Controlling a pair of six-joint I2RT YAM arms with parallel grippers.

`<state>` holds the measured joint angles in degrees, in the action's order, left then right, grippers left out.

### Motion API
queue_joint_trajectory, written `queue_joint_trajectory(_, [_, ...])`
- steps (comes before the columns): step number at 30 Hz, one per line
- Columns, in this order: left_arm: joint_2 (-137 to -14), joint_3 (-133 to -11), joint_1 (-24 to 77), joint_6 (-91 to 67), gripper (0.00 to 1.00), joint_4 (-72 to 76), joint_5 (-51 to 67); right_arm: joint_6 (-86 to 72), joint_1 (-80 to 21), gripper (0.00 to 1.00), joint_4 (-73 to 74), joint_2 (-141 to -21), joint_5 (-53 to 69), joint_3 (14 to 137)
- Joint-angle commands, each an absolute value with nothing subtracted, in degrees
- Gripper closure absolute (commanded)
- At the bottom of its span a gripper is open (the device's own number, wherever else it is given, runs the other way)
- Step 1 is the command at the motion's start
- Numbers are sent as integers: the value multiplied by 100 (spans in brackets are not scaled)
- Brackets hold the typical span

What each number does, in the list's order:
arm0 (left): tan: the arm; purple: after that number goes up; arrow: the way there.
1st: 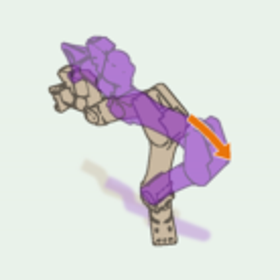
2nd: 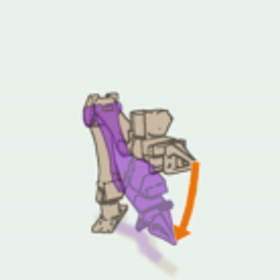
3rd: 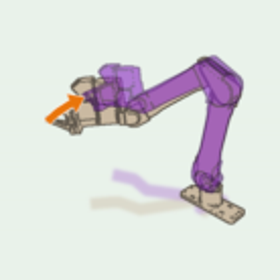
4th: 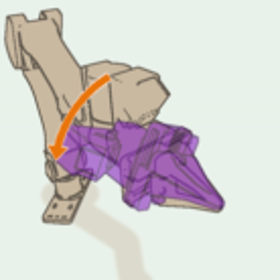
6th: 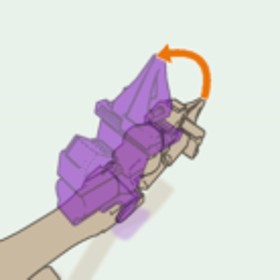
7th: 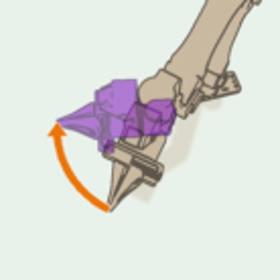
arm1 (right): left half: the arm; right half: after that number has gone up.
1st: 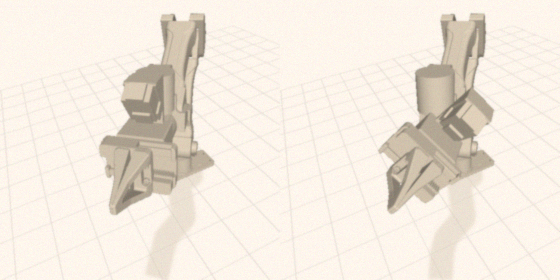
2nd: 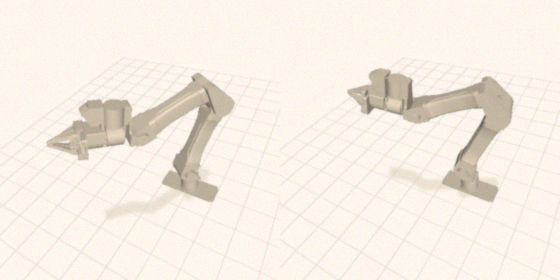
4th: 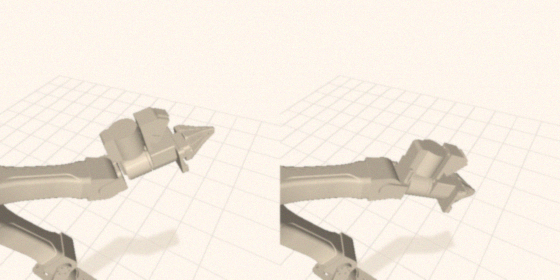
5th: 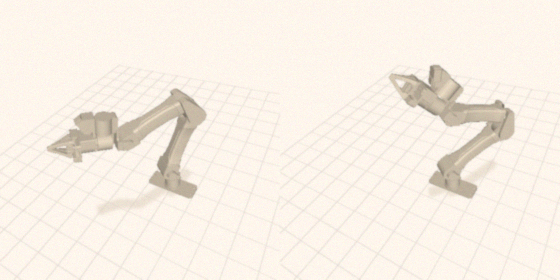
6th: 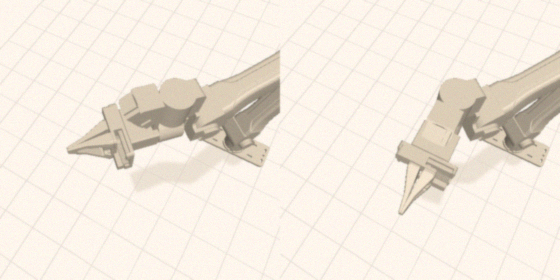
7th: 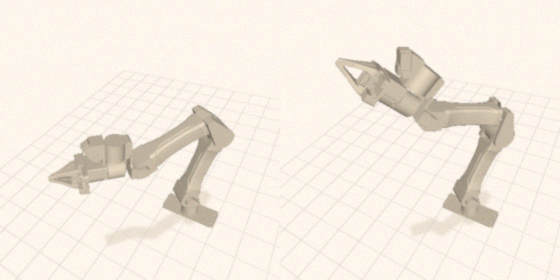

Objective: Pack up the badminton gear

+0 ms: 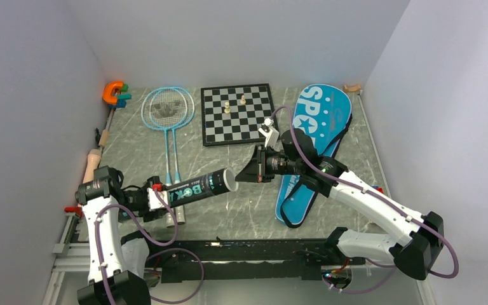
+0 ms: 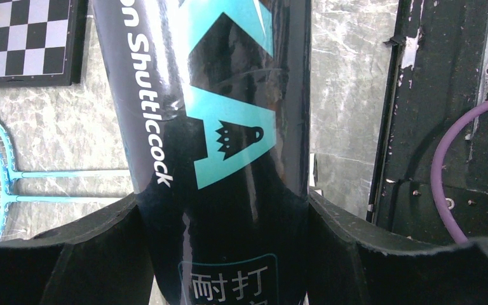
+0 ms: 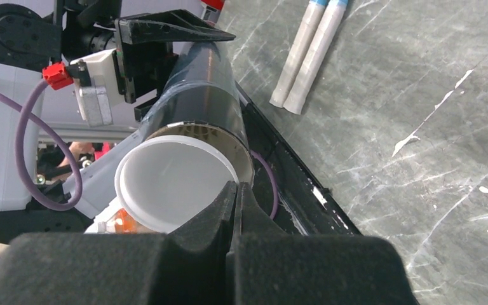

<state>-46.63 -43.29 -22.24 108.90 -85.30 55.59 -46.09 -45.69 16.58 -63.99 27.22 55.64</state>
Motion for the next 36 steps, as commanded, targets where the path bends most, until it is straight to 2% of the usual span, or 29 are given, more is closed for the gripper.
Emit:
queue_joint_trajectory(1, [-4585,-4386,-2205,11167,95,-8772,5847,-4592,-4597,100,1504,-6431,2615,5875])
queue_joint_trajectory(36, [-4544,-4513,-2206,11056,95,-8786,5959,-4597,-4602,100,1671,-6105,2485,5442])
